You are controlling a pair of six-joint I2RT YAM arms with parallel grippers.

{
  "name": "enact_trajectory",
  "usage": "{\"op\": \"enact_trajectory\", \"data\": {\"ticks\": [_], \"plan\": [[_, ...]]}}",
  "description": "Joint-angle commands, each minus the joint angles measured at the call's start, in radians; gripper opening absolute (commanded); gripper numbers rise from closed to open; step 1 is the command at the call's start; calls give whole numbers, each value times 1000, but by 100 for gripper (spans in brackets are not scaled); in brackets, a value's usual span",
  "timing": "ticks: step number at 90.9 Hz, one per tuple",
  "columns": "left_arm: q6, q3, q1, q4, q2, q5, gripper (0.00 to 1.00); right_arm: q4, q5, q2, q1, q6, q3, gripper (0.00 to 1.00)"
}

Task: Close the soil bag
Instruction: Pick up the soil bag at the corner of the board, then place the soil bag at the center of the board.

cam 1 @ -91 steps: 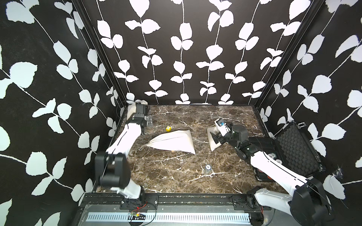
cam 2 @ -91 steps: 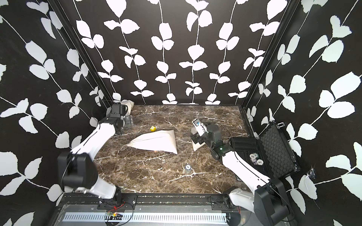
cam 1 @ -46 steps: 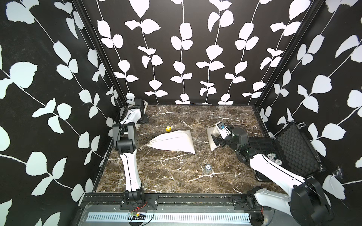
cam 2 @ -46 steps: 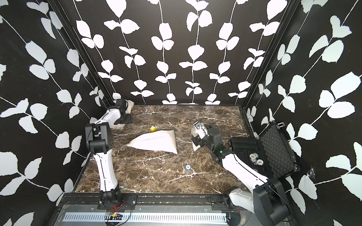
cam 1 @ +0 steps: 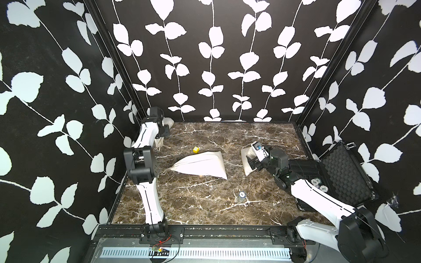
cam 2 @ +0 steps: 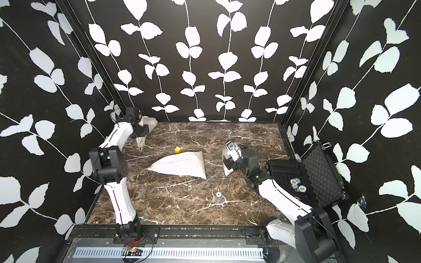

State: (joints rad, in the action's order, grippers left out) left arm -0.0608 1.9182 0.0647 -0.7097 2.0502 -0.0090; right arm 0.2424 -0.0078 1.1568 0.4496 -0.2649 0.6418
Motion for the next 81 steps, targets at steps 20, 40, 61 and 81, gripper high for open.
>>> {"op": "enact_trajectory", "data": {"ticks": [20, 40, 61, 81], "plan": [[-167, -37, -248, 176, -277, 230, 0, -73, -70, -68, -3, 49, 37, 100], [-270, -116, -474, 355, -320, 254, 0, -155, -175, -124, -2, 72, 65, 100], [-448, -288, -625, 630, -255, 341, 0, -156, -164, -175, -1, 100, 34, 100], [-507, -346, -682, 720, -181, 402, 0, -158, -135, -96, -2, 63, 20, 98]]}}
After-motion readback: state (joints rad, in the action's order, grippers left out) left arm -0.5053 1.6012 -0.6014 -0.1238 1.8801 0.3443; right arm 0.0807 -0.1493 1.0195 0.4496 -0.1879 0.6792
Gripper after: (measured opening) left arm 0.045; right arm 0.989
